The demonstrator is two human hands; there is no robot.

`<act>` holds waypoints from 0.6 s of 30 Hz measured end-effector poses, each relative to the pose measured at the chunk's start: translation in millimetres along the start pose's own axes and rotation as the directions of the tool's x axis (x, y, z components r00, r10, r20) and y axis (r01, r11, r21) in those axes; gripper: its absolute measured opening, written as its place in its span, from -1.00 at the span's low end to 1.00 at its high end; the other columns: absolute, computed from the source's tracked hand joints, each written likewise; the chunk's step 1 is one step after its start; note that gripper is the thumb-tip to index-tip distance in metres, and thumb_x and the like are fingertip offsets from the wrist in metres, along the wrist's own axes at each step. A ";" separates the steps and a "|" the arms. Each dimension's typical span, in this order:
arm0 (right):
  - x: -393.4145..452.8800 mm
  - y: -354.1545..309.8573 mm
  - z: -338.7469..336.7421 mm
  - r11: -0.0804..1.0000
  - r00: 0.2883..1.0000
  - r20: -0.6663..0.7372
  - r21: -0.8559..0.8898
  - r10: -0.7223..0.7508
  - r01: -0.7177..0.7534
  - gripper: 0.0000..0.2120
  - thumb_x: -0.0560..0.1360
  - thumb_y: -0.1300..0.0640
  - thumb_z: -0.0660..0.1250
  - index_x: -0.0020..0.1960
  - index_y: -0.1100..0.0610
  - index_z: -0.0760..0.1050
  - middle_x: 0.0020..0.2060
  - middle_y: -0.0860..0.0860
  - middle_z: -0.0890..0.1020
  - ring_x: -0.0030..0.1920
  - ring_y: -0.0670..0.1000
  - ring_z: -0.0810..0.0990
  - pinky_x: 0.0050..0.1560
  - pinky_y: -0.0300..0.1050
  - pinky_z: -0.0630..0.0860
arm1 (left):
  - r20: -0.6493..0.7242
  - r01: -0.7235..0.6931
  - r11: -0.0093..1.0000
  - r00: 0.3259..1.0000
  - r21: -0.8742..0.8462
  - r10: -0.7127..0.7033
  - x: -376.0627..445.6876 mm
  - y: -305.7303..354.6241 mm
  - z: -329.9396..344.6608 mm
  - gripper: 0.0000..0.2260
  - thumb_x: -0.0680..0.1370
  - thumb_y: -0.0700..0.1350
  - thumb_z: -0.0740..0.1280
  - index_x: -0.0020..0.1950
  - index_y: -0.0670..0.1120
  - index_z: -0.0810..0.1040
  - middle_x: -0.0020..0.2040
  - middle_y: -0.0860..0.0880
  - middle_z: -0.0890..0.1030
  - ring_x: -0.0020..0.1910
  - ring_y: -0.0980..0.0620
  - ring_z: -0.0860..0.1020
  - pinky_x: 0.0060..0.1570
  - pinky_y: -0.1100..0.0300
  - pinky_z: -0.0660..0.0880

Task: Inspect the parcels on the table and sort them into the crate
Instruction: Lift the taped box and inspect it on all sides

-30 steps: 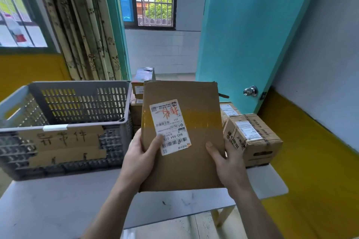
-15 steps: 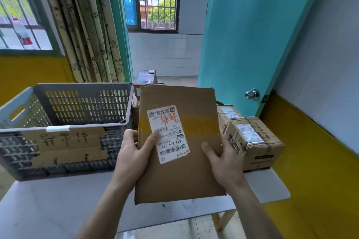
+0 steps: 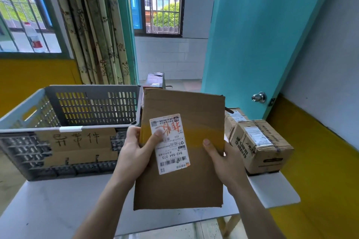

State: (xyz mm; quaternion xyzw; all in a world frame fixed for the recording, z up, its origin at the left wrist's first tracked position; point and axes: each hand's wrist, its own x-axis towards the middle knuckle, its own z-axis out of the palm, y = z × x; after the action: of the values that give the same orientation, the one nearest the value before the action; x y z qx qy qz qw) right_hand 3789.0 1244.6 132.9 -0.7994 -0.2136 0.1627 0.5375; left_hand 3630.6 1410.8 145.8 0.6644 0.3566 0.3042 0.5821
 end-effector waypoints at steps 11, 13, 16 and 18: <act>0.4 -16.7 10.5 0.998 0.994 -0.083 0.008 -0.066 0.067 -0.51 0.51 -0.31 0.30 0.36 -0.13 0.38 0.10 -0.20 0.56 0.11 -0.06 0.55 0.14 -0.13 0.43 | -0.022 -0.040 0.999 0.999 0.013 0.041 -0.6 1.8 -4.0 -0.58 0.47 0.20 0.43 0.11 -0.05 0.39 0.02 -0.04 0.71 -0.08 0.05 0.73 -0.13 -0.12 0.70; 0.1 -13.8 9.4 0.998 0.993 -0.099 -0.009 -0.069 0.069 -0.58 0.48 -0.32 0.31 0.24 -0.15 0.41 0.01 -0.25 0.56 0.05 -0.08 0.57 0.10 -0.12 0.47 | 0.022 -0.042 0.999 0.999 -0.006 0.042 2.7 6.6 -6.4 -0.49 0.43 0.23 0.44 0.23 0.01 0.38 0.09 0.02 0.69 0.00 0.08 0.72 -0.05 -0.05 0.70; -2.8 -8.9 10.9 0.996 0.990 -0.108 -0.006 -0.089 0.089 -0.57 0.47 -0.28 0.36 0.23 -0.09 0.47 0.01 -0.24 0.59 0.01 -0.14 0.58 0.07 -0.12 0.55 | 0.059 -0.076 0.996 0.996 0.053 0.073 8.5 7.5 -8.3 -0.57 0.47 0.27 0.43 0.27 0.17 0.47 0.10 0.10 0.68 0.04 0.08 0.71 0.01 0.01 0.67; -4.9 -8.7 12.1 0.995 0.992 -0.074 -0.020 -0.098 0.096 -0.53 0.48 -0.26 0.38 0.28 -0.05 0.47 0.06 -0.19 0.61 0.03 -0.14 0.59 -0.01 -0.22 0.54 | 0.022 -0.094 0.991 0.995 0.093 0.093 10.2 1.6 -11.0 -0.76 0.50 0.28 0.42 0.10 0.26 0.57 0.09 0.06 0.69 0.04 0.03 0.70 0.05 -0.07 0.66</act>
State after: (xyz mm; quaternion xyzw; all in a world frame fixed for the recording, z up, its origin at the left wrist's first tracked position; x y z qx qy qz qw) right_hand 3777.5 1254.6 136.7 -0.7978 -0.2333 0.1047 0.5460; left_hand 3627.5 1425.2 148.7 0.7096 0.3337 0.3082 0.5386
